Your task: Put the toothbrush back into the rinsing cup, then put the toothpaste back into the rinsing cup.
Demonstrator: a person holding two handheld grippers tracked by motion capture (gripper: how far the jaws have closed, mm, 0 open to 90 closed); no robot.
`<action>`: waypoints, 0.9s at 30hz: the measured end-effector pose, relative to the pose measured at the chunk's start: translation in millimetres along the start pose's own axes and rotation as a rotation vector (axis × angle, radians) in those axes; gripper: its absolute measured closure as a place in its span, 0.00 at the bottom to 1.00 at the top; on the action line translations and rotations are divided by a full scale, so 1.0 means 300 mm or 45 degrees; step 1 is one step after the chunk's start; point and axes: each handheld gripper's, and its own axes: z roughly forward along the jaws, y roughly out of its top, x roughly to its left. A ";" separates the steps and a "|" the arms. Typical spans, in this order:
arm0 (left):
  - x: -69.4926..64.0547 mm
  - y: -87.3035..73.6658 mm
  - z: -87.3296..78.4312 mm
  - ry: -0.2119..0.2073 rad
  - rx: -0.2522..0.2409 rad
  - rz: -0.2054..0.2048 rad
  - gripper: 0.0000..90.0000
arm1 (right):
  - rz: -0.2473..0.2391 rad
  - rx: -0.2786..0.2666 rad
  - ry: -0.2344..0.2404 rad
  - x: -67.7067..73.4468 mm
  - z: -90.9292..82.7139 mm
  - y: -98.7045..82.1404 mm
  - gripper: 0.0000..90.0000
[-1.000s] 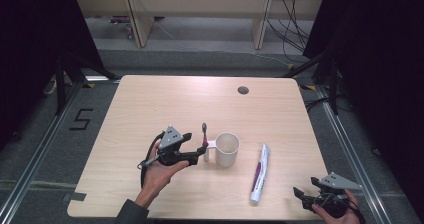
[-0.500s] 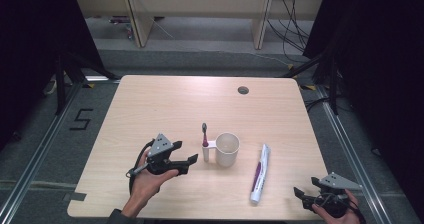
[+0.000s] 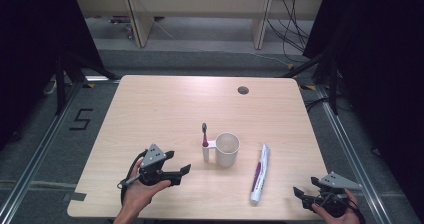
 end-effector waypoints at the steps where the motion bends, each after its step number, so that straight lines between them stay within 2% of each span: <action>1: -0.001 -0.006 -0.001 0.004 0.006 0.002 0.25 | 0.003 0.000 0.000 -0.001 0.000 0.000 0.27; 9: -0.006 -0.060 -0.009 0.017 0.049 0.011 0.24 | -0.007 -0.003 -0.010 -0.002 -0.002 -0.002 0.27; 10: -0.008 -0.070 -0.011 0.016 0.052 0.005 0.24 | 0.015 0.001 0.001 0.000 -0.002 -0.003 0.27; 13: -0.007 -0.091 -0.015 0.008 0.069 0.007 0.24 | -0.001 0.001 -0.011 -0.003 -0.007 -0.006 0.27; 15: -0.010 -0.103 -0.019 0.007 0.073 0.003 0.24 | 0.023 0.003 -0.006 -0.001 -0.009 -0.008 0.27; 17: -0.015 -0.113 -0.023 0.008 0.085 -0.001 0.24 | 0.007 0.003 -0.008 -0.004 -0.010 -0.009 0.27; 27: -0.029 -0.153 -0.058 0.015 0.109 0.015 0.24 | 0.008 0.005 -0.010 -0.004 -0.010 -0.008 0.27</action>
